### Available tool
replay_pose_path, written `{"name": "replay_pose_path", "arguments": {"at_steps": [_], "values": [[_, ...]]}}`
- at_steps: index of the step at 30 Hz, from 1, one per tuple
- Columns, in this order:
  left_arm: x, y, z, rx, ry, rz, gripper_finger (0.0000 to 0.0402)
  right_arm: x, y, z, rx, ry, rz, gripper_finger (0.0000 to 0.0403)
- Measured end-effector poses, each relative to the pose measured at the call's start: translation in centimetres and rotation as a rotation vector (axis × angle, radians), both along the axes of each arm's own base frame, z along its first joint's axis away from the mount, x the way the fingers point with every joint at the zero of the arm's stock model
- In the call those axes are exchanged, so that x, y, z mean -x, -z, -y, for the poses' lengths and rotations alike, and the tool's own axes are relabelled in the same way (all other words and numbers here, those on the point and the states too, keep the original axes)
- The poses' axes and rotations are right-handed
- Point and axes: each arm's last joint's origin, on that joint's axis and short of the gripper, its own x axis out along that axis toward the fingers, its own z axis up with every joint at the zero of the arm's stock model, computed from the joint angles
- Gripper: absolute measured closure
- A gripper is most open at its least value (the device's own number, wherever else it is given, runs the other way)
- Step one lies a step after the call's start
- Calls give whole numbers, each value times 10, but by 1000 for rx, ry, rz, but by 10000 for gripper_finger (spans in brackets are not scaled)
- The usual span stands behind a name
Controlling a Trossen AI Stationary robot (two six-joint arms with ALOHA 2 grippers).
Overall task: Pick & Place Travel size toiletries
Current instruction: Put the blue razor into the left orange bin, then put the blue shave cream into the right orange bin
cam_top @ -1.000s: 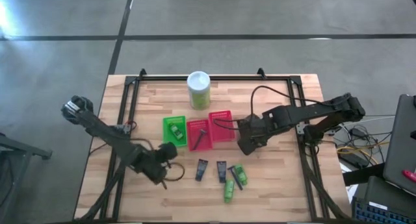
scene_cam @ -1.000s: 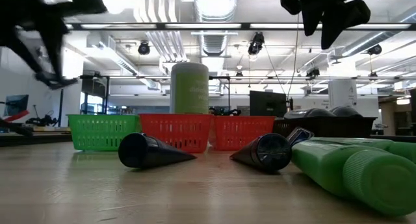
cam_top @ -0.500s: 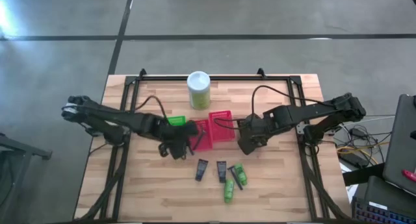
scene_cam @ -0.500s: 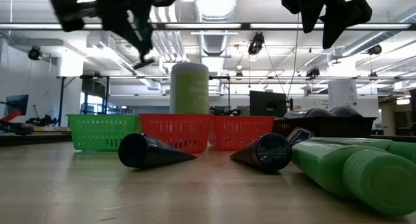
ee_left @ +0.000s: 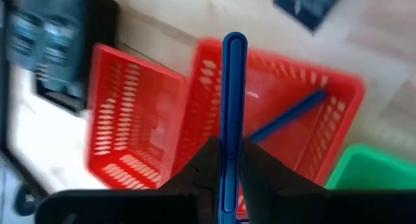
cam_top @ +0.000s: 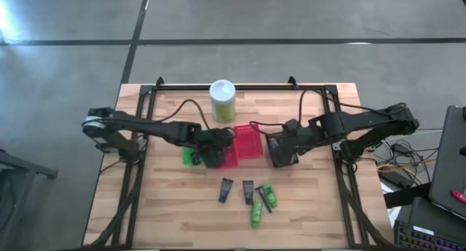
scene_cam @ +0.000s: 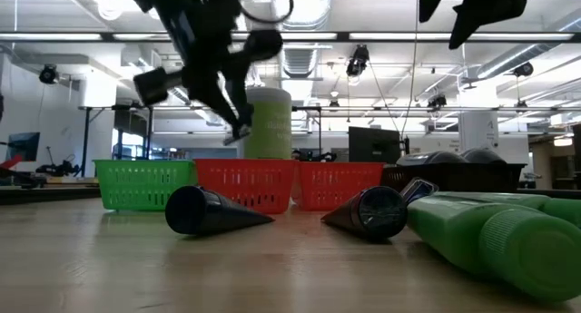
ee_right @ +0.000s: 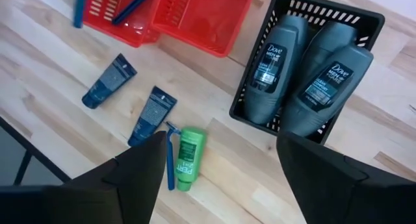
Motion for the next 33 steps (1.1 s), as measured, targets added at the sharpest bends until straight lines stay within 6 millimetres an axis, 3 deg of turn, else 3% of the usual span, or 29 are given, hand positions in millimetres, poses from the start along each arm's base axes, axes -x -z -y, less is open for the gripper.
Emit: {"name": "replay_pose_path", "arguments": {"at_steps": [8,21,25,33], "values": [[-20,28,-10,-59,42,-37,358,5,-4,1,-4,3,18,107],[-28,48,-20,-31,-64,-90,352,5,-4,1,3,-10,17,144],[-28,48,-20,-10,-95,-86,318,5,-4,1,3,-10,17,154],[-24,28,-20,7,-136,-31,210,5,-4,1,7,-20,16,156]]}}
